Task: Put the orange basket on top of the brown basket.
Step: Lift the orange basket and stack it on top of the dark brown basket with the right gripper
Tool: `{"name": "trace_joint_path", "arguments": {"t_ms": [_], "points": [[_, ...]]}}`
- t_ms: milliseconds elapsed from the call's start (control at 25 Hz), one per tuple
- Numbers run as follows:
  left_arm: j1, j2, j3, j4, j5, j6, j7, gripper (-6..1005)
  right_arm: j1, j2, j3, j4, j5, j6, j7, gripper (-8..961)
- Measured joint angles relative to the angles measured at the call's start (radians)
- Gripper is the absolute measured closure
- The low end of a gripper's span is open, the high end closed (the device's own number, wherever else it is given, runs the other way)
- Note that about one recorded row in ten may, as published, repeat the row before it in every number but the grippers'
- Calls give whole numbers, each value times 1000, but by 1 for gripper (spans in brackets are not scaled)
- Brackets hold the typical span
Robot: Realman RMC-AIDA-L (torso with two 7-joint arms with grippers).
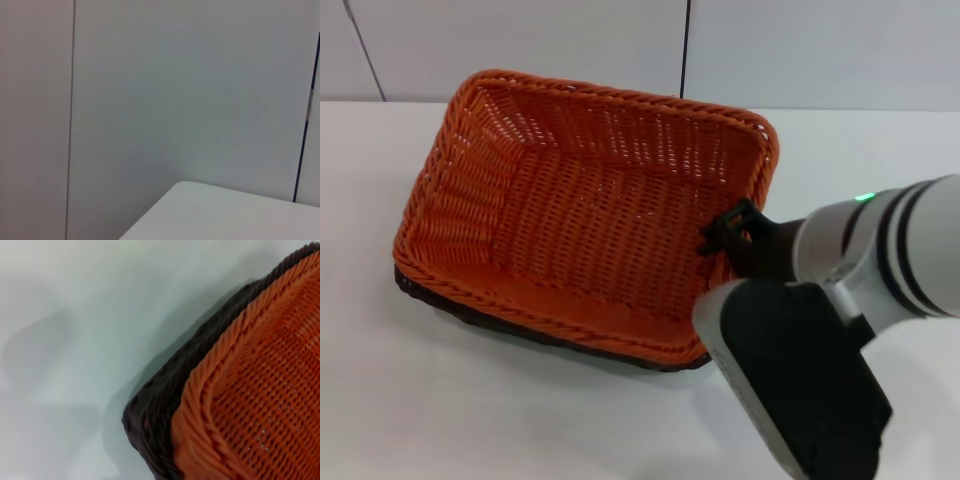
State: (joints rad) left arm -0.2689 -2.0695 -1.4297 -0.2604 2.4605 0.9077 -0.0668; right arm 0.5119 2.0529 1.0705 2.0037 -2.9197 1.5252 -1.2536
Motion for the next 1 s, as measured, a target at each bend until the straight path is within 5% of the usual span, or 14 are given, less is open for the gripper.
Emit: {"name": "trace_joint_path", "arguments": {"t_ms": [160, 280, 1000], "points": [[-7, 1, 0, 4, 0, -7, 3, 201, -26, 13, -8, 33, 0, 31, 3, 620], [-12, 2, 0, 8, 0, -9, 3, 201, -42, 19, -36, 31, 0, 41, 10, 419], [-15, 3, 0, 21, 0, -34, 4, 201, -29, 23, -97, 33, -2, -1, 85, 262]]}}
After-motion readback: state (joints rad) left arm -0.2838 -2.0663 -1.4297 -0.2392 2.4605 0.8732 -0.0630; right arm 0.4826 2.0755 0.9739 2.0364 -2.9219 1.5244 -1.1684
